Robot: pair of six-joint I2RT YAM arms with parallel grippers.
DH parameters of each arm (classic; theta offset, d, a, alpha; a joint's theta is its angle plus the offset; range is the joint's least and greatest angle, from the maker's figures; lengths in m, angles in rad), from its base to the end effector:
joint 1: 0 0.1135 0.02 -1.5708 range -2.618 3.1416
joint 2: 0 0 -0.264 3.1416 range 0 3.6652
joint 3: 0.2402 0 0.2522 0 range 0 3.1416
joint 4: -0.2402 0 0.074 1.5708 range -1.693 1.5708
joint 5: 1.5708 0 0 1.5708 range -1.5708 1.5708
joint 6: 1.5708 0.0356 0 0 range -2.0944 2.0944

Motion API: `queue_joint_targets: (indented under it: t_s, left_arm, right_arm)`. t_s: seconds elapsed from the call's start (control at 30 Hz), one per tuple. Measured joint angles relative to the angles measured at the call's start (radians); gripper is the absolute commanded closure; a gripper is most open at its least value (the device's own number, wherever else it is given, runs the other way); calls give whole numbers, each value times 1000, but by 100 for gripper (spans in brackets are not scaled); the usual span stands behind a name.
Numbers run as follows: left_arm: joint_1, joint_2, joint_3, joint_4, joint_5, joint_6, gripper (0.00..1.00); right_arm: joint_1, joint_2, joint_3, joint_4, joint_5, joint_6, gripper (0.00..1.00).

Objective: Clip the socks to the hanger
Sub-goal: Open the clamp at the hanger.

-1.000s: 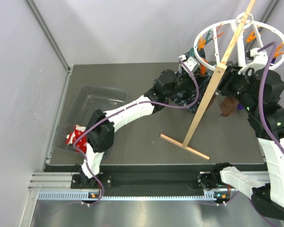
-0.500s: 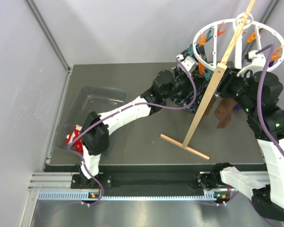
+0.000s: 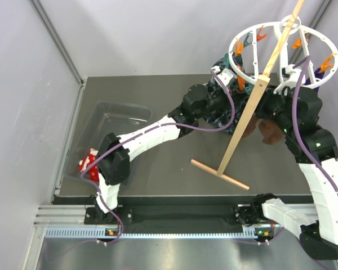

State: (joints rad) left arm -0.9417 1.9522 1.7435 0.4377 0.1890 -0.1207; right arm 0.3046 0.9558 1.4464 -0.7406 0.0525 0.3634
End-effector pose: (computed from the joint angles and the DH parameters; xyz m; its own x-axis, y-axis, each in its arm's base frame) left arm 0.2749 -0.3892 0.3912 0.0240 -0.2340 -0.9719 0.9114 0.4048 -0.0749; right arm 0.1547 0.0467 0.4704 -0.3098 0.2747 -0.9102 -0.1507 0.9311 0.3323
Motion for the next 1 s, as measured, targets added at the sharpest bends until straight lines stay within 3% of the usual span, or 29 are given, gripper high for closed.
queue_joint_targets:
  t_s: [0.2,0.27,0.37,0.43,0.47,0.57,1.0]
  left_arm:
    - [-2,-7,-1,-8,-11,-6,100]
    - [-2,-13,-1,-24,-28,-6,91]
    - [-2,-20,-3,-56,-73,-6,70]
    - [-2,-29,-17,-64,-101,-5,65]
    - [-2,-35,-27,-69,-110,-6,56]
    - [-2,-54,-64,-71,-122,-6,50]
    - [-2,-34,-34,-12,-114,15,47]
  right_arm:
    - [0,8,-54,36,65,10,94]
    - [0,9,-66,50,104,2,100]
    - [0,7,-72,64,145,-6,100]
    - [0,5,-74,67,162,-12,100]
    - [0,4,-76,69,167,-14,100]
    - [0,-2,-80,69,173,-19,100]
    - [-2,-9,-80,67,175,-31,100]
